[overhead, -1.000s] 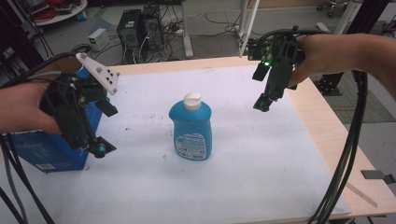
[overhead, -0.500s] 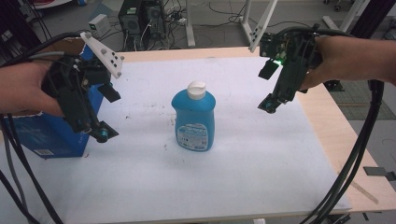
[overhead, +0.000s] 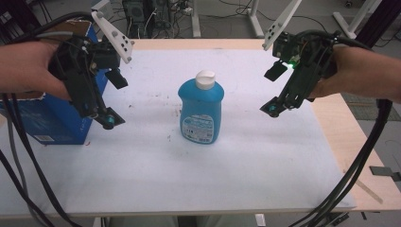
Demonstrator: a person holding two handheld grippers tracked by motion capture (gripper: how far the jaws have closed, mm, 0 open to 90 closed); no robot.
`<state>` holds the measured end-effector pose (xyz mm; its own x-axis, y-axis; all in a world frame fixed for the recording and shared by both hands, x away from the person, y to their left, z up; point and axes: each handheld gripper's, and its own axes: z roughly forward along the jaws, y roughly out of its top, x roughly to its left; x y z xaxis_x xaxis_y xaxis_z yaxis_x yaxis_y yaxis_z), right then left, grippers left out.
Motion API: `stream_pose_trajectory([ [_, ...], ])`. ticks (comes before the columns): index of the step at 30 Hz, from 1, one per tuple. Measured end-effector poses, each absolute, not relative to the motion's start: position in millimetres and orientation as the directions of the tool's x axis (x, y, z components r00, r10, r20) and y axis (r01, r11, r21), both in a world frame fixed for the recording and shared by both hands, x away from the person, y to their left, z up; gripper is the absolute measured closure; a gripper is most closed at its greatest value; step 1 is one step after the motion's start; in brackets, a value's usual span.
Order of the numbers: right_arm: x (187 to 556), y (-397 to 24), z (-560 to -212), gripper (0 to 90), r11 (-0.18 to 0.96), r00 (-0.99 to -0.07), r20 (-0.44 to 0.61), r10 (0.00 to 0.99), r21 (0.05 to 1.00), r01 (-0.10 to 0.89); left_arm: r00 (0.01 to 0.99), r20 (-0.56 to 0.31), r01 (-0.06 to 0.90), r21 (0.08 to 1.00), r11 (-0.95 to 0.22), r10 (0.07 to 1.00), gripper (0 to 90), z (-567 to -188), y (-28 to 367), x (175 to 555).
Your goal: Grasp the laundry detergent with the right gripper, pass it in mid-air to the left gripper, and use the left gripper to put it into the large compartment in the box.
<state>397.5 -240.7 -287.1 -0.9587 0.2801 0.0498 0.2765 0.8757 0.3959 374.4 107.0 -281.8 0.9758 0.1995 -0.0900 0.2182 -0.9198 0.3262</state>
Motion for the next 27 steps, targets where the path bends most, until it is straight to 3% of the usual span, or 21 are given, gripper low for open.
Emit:
stream_pose_trajectory([
  [27, 379, -229, -323, 1.9, 0.741, -0.942, 0.076, 0.328, 0.598, 0.306, 0.98, -0.086, 0.197, 0.33, -0.923, 0.179, 1.6, -285, 103, 377],
])
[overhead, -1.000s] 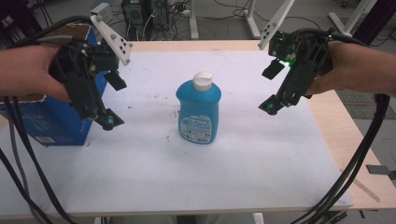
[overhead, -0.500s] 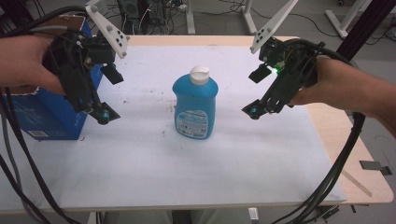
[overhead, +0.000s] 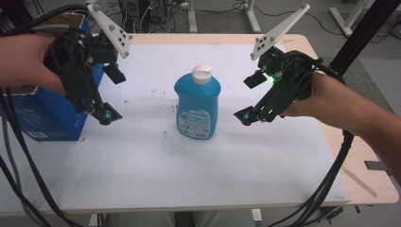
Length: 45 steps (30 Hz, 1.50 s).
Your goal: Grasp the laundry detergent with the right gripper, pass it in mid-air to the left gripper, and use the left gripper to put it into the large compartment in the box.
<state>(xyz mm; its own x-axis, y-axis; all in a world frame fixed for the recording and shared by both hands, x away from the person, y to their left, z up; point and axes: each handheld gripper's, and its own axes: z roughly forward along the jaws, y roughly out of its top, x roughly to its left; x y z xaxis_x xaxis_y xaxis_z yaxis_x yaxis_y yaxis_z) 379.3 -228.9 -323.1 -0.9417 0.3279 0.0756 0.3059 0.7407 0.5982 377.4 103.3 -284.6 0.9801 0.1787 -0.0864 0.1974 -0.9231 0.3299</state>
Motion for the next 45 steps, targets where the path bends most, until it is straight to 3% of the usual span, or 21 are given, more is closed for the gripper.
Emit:
stream_pose_trajectory([
  [45, 386, -194, -377, 1.9, 0.629, -0.945, 0.102, 0.31, 0.724, 0.285, 0.979, -0.09, 0.202, 0.346, -0.916, 0.182, 1.6, -288, 105, 383],
])
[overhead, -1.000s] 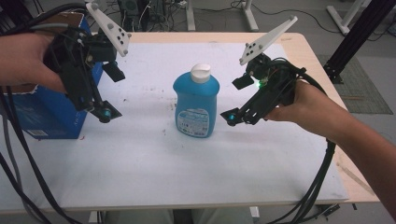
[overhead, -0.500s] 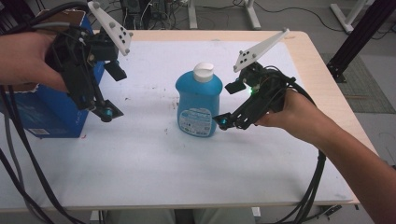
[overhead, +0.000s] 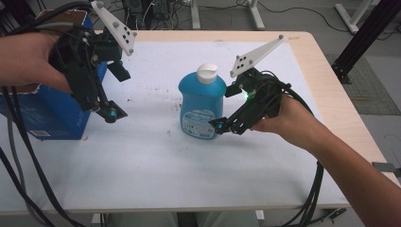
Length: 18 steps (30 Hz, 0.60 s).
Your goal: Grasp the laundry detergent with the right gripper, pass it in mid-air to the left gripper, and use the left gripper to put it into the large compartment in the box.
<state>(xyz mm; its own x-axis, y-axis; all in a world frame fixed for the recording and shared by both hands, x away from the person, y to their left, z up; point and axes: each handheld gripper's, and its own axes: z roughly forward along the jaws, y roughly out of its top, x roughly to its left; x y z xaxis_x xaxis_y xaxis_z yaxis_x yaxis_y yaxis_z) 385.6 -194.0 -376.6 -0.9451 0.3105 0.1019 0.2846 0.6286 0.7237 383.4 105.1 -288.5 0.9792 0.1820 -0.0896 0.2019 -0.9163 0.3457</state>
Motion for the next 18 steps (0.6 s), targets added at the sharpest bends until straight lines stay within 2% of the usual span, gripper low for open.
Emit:
stream_pose_trajectory([
  [18, 387.9, -185.3, -386.9, 1.9, 0.567, -0.947, 0.115, 0.299, 0.777, 0.274, 0.977, -0.095, 0.211, 0.346, -0.914, 0.189, 1.6, -289.8, 107.7, 385.1],
])
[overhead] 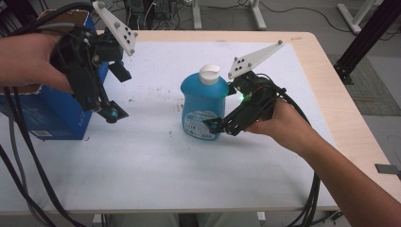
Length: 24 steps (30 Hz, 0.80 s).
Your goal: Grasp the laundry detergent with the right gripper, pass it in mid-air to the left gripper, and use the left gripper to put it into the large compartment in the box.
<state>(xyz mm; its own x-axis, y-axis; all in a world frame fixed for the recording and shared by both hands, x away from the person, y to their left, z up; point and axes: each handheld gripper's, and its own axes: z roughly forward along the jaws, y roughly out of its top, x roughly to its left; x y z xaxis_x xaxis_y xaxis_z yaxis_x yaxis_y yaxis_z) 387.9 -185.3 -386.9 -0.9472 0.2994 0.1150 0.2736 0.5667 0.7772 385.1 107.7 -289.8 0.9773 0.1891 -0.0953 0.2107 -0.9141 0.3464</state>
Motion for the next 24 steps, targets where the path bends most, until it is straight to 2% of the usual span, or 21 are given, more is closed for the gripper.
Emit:
stream_pose_trajectory([
  [19, 390, -183, -397, 6.8, 0.5, -0.946, 0.127, 0.297, 0.823, 0.267, 0.977, -0.098, 0.213, 0.345, -0.914, 0.191, 1.6, -290, 108, 386],
  [20, 390, -183, -398, 7.9, 0.498, -0.946, 0.132, 0.297, 0.824, 0.271, 0.977, -0.098, 0.212, 0.346, -0.914, 0.19, 1.6, -291, 108, 386],
  [22, 389, -184, -398, 16.1, 0.487, -0.95, 0.141, 0.279, 0.832, 0.267, 0.977, -0.098, 0.213, 0.345, -0.914, 0.19, 1.6, -291, 108, 386],
  [24, 388, -184, -398, 16.0, 0.482, -0.953, 0.141, 0.27, 0.837, 0.26, 0.977, -0.099, 0.213, 0.345, -0.914, 0.191, 1.6, -291, 108, 385],
])
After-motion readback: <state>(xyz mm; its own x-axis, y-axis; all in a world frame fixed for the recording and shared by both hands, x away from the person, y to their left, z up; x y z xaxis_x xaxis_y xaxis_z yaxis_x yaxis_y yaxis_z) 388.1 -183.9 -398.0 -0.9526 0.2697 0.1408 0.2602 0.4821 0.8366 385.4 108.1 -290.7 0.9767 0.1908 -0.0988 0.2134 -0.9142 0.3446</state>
